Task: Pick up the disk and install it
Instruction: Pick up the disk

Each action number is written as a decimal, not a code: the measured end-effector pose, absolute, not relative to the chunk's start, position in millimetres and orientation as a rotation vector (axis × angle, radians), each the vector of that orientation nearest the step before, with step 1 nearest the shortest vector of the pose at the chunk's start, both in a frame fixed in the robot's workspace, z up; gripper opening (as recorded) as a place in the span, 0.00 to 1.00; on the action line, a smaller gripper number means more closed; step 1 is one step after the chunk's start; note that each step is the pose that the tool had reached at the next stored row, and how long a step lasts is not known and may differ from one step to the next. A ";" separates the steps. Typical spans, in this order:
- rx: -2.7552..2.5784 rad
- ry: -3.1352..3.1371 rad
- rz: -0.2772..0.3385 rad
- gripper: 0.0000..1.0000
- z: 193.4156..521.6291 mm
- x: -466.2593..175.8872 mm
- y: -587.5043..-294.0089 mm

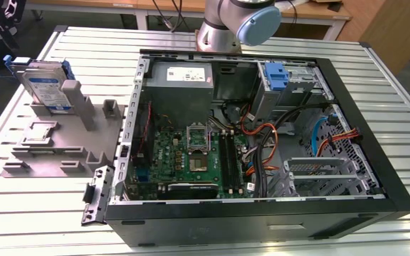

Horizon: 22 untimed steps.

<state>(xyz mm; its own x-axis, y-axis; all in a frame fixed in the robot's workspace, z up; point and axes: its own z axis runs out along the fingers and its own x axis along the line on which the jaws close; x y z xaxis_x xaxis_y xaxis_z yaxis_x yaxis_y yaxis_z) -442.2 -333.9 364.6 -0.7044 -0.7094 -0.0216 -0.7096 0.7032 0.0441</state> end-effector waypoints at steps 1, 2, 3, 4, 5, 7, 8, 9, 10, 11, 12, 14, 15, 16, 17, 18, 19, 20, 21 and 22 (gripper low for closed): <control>-1.207 2.896 0.077 0.10 364.6 -442.2 -333.9; -1.208 2.896 0.077 0.10 364.6 -442.2 -333.9; -1.208 2.896 0.077 0.10 364.6 -442.2 -333.9; -1.208 2.896 0.077 0.10 364.6 -442.2 -333.9; -1.208 2.896 0.077 0.10 364.6 -442.2 -333.9; -1.208 2.896 0.077 0.10 364.6 -442.2 -333.9; -1.208 2.896 0.077 0.10 364.6 -442.2 -333.9; -1.208 2.896 0.077 0.10 364.6 -442.2 -333.9; -1.208 2.896 0.077 0.10 364.6 -442.2 -333.9; -1.208 2.896 0.077 0.10 364.6 -442.2 -333.9; -1.208 2.896 0.077 0.10 364.6 -442.2 -333.9; -1.214 2.893 0.077 0.10 364.6 -442.2 -333.9; -1.221 2.891 0.077 0.10 364.6 -442.2 -333.9; -1.232 2.886 0.077 0.10 364.6 -442.2 -333.9; -1.246 2.880 0.077 0.10 364.6 -442.2 -333.9; -1.264 2.873 0.077 0.10 364.6 -442.2 -333.9; -1.284 2.864 0.077 0.10 364.6 -442.2 -333.9; -1.307 2.854 0.077 0.10 364.6 -442.2 -333.9; -1.332 2.843 0.077 0.10 364.6 -442.2 -333.9; -1.357 2.832 0.077 0.10 364.5 -442.2 -333.9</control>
<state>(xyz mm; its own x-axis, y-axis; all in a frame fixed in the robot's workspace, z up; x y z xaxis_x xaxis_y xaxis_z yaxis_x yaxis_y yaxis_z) -442.2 -333.9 364.5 -0.6266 -0.7790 -0.0217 -0.7790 0.6254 0.0441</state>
